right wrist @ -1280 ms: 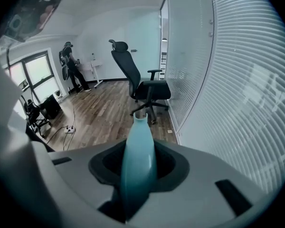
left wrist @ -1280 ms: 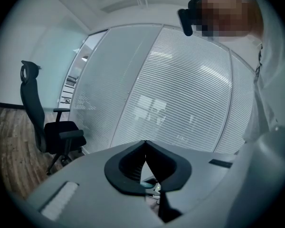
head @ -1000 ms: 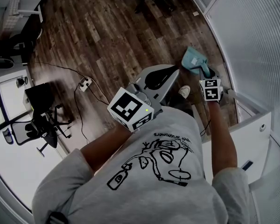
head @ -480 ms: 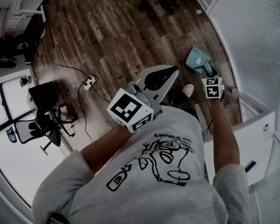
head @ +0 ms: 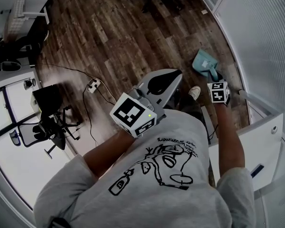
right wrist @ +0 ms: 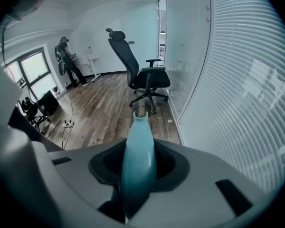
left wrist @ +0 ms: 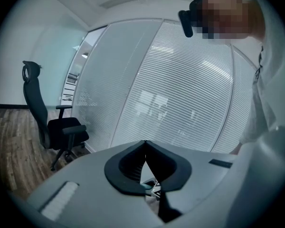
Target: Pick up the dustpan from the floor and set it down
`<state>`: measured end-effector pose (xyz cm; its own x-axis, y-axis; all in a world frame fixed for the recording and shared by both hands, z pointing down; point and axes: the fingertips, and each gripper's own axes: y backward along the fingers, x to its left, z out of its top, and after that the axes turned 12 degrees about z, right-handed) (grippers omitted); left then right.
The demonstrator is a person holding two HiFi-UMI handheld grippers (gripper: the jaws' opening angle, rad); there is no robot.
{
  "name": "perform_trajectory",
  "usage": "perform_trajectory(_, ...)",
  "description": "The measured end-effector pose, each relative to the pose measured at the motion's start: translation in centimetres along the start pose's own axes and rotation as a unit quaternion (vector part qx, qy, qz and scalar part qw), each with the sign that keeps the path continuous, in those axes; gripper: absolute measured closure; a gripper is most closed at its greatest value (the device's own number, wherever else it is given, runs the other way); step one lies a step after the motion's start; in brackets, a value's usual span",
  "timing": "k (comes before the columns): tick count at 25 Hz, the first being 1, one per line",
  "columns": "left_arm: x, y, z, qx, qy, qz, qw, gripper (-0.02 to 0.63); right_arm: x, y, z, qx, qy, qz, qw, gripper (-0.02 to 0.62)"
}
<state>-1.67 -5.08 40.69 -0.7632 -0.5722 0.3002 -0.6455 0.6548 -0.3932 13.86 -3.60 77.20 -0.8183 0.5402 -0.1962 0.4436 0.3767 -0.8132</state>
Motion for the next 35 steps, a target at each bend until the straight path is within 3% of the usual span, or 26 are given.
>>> perform_trajectory(35, -0.9, 0.2, -0.6, 0.002, -0.002, -0.008, 1.0000, 0.604, 7.4, -1.9, -6.3, 0.033, -0.027, 0.067, 0.997, 0.477)
